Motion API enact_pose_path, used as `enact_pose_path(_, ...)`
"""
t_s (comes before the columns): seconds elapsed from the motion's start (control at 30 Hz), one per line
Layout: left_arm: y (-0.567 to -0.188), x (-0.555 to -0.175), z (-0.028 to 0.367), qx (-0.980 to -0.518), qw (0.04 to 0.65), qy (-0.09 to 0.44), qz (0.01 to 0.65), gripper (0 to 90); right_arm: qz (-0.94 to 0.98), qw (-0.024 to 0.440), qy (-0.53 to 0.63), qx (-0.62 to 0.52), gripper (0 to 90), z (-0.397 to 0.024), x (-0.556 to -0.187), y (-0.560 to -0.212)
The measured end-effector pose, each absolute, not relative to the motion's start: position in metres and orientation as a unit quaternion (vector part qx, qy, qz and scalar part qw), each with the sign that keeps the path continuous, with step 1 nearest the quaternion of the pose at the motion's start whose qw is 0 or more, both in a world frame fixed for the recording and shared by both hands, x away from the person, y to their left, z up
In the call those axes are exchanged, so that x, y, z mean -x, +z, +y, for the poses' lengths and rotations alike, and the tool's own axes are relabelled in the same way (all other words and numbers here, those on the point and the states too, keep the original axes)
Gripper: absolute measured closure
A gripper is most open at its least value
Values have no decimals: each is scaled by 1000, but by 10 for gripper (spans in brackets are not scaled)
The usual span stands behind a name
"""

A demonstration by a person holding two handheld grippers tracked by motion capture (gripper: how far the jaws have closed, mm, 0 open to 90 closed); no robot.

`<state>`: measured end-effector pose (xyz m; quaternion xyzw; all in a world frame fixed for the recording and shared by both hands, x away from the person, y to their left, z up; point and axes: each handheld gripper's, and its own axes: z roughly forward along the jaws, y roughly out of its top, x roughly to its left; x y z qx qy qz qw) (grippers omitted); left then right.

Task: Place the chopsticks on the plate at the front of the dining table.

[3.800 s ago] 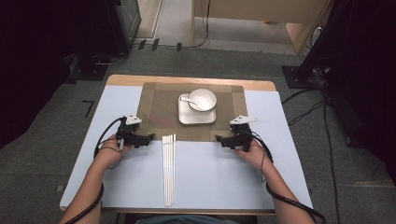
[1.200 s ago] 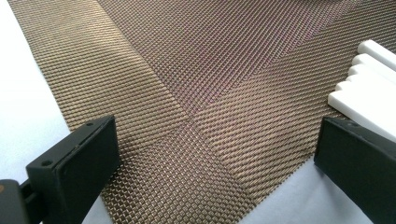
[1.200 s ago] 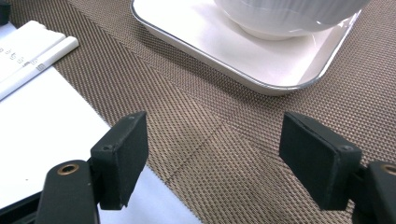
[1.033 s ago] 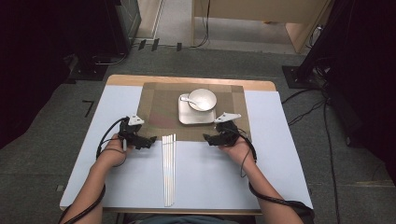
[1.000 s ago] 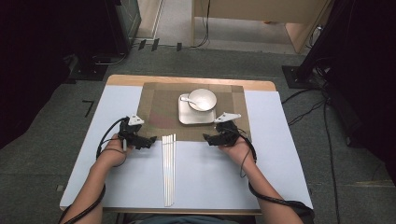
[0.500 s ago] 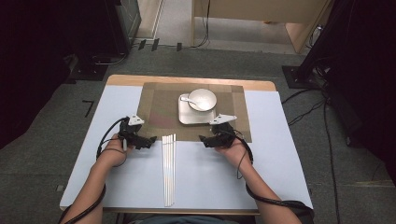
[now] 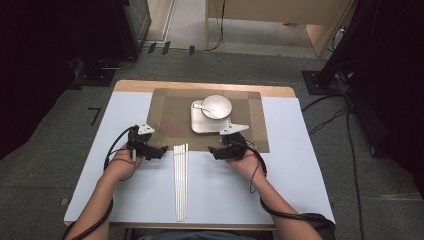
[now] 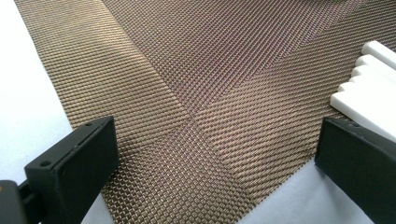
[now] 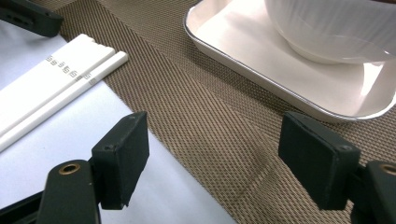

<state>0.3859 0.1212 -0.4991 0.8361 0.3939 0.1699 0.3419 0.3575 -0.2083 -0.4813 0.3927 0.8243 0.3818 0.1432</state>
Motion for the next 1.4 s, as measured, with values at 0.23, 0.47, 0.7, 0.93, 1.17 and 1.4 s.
enact_pose_path(0.23,-499,-386,122,-836,343,170,394,0,826,142,382,-389,245,-204,-358,-482)
enact_pose_path(0.47,-499,-386,122,-836,343,170,394,0,829,143,382,-383,245,-199,-358,-483)
enact_pose_path(0.7,-499,-386,122,-836,343,170,394,0,832,143,382,-376,245,-192,-358,-485)
enact_pose_path(0.93,-499,-386,122,-835,343,170,394,0,834,139,385,-371,245,-187,-357,-485)
enact_pose_path(1.17,-499,-386,122,-835,344,171,394,0,838,139,380,-367,251,-181,-357,-487)
enact_pose_path(1.4,-499,-386,122,-835,344,171,394,0,838,138,382,-363,251,-177,-356,-488)
